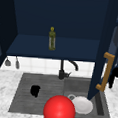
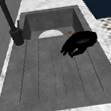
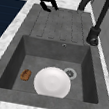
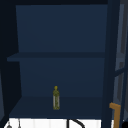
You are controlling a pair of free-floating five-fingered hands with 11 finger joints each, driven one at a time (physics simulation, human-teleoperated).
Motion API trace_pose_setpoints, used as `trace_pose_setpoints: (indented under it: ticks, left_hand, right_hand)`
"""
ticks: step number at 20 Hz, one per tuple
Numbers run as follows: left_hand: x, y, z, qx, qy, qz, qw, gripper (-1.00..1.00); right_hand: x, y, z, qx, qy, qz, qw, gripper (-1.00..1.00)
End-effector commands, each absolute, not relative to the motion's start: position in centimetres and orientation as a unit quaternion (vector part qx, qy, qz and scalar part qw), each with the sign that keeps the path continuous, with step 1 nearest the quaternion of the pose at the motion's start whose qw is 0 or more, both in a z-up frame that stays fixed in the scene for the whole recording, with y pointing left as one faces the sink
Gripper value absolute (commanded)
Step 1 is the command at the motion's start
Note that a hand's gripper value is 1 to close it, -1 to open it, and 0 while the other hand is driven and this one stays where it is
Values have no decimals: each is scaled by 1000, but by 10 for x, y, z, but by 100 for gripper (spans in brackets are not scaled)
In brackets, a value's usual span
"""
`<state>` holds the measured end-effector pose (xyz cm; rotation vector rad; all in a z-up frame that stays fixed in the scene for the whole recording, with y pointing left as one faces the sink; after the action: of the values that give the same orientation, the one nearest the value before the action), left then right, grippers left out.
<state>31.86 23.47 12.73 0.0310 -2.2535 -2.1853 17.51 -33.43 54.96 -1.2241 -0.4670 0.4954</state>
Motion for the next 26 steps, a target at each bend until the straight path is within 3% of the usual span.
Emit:
trace_pose_setpoints:
  ticks: [1,26]
  left_hand:
    - [319,235,127,10,-718,-696,1,0]
    - [319,235,127,10,-718,-696,1,0]
  right_hand:
    - [176,-304,562,-549,-191,245,776,-100]
    - [291,-247,540,-605,-92,144,777,-100]
